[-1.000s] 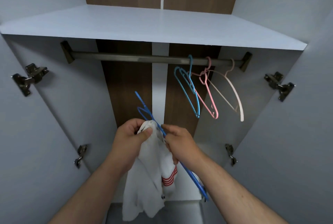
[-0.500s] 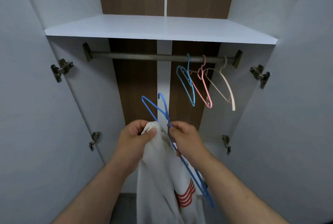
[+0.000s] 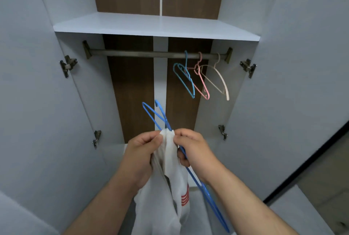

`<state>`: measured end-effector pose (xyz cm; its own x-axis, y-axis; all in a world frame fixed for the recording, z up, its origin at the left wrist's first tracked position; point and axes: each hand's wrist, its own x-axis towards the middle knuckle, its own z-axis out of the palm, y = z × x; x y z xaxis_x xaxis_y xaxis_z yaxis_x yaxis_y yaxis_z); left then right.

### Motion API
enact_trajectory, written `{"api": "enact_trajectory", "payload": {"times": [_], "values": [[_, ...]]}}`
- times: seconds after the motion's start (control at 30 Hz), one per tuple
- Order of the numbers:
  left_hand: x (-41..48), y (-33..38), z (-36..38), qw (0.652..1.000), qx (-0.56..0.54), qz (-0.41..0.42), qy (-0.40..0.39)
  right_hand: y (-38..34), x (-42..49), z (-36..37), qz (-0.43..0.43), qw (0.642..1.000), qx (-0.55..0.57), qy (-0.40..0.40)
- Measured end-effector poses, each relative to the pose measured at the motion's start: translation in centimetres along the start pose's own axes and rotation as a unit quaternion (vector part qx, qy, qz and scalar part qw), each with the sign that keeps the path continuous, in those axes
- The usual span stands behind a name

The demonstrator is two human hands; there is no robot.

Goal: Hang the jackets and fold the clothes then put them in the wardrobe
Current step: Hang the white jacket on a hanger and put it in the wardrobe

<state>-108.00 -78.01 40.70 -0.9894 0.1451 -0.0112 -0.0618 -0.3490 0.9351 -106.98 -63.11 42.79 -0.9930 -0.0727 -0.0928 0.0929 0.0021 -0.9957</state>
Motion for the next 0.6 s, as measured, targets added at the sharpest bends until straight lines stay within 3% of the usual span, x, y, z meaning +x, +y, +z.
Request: {"api": "enact_trajectory", "payload": {"times": [0.13, 0.27, 0.47, 0.6], "values": [[-3.0, -1.4, -0.6, 0.997, -0.029, -0.007, -0.07, 0.7, -4.3, 1.3, -0.033, 0.999, -0.013, 0.015], [-5.5, -1.9, 0.2, 0.99, -0.015, -0.033, -0.139, 1.0, -7.7, 0.6, -0.03, 0.993, -0.072, 0.083], [-8.3, -0.8, 2.6, 0.98, 0.135, -0.024, -0.142, 0.6, -11.2, -0.2, -0.002, 0.989, -0.04, 0.14], [-10.1, -0.8, 4.2, 0.963, 0.187, -0.03, -0.191, 0.2, -13.6, -1.6, -0.014, 0.985, -0.069, 0.158]]}}
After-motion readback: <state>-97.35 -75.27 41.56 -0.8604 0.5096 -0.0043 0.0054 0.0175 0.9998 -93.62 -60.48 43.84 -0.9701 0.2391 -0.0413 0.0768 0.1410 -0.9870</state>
